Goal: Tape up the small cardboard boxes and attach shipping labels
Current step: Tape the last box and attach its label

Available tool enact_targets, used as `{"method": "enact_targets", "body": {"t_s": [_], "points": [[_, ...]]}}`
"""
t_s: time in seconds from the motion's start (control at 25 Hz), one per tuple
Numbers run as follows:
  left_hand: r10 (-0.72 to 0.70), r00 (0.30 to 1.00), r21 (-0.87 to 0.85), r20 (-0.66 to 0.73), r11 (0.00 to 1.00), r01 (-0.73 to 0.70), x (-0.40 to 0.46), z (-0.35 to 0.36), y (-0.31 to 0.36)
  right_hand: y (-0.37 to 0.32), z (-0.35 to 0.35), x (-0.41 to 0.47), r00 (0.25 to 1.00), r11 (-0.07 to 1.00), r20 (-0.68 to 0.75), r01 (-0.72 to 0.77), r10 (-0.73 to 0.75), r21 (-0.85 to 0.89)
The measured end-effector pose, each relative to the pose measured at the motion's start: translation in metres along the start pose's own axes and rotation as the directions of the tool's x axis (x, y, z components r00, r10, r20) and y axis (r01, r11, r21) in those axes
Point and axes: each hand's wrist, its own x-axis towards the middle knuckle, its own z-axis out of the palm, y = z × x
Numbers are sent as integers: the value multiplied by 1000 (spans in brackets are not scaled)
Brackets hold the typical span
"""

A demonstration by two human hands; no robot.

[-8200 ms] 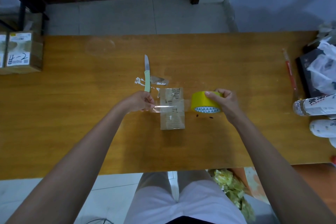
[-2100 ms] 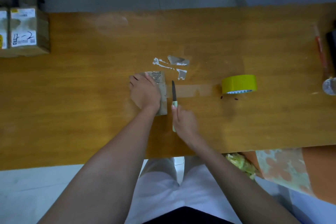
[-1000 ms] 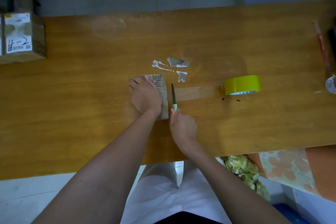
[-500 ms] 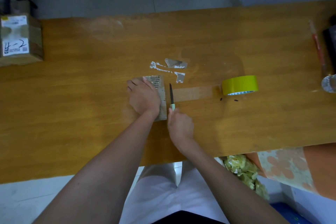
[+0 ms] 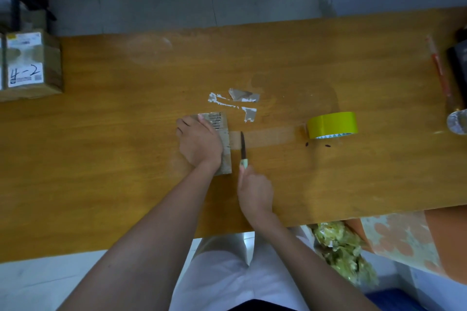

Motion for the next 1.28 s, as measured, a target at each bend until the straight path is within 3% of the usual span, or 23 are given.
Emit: {"method": "enact_targets", "body": {"t_s": [0.24, 0.36, 0.6, 0.76, 0.96, 1.04, 1.16, 1.28], "points": [[-4, 1000, -6, -5, 1000, 4, -1, -1, 1, -1, -34, 36, 994, 965, -98, 70, -47, 254], [2, 1000, 4, -20, 1000, -2, 0, -1, -2, -6, -57, 96, 978, 967, -175, 149, -114, 206], [11, 999, 16, -31, 1000, -10, -1, 2, -1, -11, -90, 195, 956, 963, -285, 138, -69, 231], [9, 999, 28, -31, 1000, -8, -1, 2, -1, -7, -81, 203, 963, 949, -256, 155, -83, 275], [6, 1000, 5, -8, 1000, -6, 1, 0, -2, -5, -87, 164, 923, 855, -383, 219, -26, 470], [9, 1000, -35, 15, 999, -9, 3, -2, -5, -4, -79, 128, 960, 743, -277, 221, -51, 632], [7, 999, -95, 34, 995, -3, 5, -8, -11, -3, -59, 79, 996, 640, 41, 20, -80, 768], [6, 999, -131, 49, 991, 0, 7, -12, -13, -3, -43, 66, 987, 466, 143, -93, -73, 880]]}}
